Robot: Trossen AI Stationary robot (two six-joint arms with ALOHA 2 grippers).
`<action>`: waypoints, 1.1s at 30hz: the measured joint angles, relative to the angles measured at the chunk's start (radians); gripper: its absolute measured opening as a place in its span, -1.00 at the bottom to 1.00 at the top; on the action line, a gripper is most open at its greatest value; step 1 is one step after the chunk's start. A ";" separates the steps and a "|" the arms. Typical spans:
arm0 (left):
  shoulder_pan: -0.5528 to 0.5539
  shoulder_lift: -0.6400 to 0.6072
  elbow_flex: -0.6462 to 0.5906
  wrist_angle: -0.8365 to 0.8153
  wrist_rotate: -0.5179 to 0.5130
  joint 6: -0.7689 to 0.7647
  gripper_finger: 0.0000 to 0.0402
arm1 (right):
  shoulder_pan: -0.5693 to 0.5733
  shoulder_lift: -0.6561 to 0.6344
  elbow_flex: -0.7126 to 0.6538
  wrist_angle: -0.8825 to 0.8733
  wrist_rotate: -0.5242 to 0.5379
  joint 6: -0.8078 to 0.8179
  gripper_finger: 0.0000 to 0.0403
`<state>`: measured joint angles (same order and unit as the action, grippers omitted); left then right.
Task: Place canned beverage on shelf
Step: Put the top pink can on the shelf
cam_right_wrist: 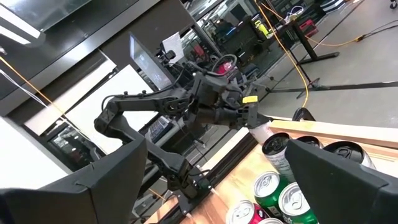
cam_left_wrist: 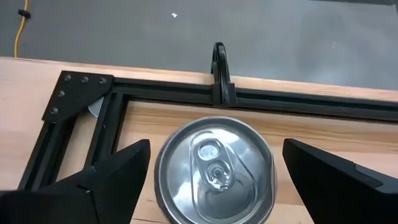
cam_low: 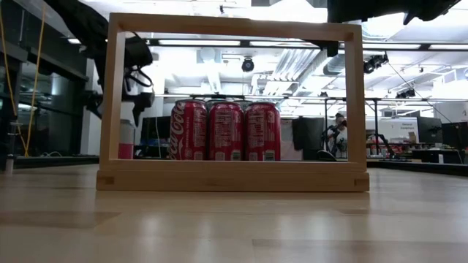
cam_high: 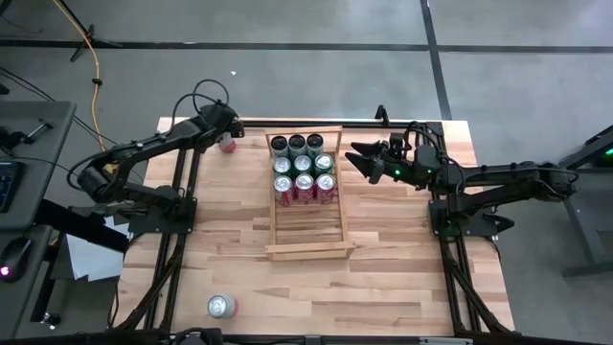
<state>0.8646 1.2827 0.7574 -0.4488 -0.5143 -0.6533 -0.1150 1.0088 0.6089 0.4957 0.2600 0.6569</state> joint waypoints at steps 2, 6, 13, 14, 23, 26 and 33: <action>0.000 0.007 0.000 -0.006 0.001 -0.010 0.77 | 0.000 0.000 0.000 0.000 0.000 0.001 0.84; 0.000 0.020 0.000 -0.022 -0.003 -0.026 0.77 | 0.000 0.000 0.000 0.000 0.000 0.001 0.84; 0.000 0.079 0.000 -0.023 0.007 -0.046 0.77 | 0.000 0.000 0.000 0.000 -0.001 0.015 0.84; 0.000 0.086 0.000 -0.023 0.009 -0.053 0.77 | 0.000 0.000 0.000 0.000 -0.001 0.028 0.84; 0.000 0.092 0.001 -0.018 0.030 -0.034 0.60 | 0.000 0.000 0.000 -0.025 -0.010 0.062 0.84; -0.003 0.075 0.001 -0.028 0.062 -0.026 0.38 | 0.000 0.000 0.000 -0.053 -0.010 0.073 0.84; -0.052 -0.085 0.001 -0.040 0.096 0.085 0.38 | 0.000 0.000 0.000 -0.116 -0.014 0.105 0.84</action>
<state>0.8124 1.1981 0.7582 -0.4892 -0.4179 -0.5683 -0.1148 1.0088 0.6086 0.3798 0.2459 0.7622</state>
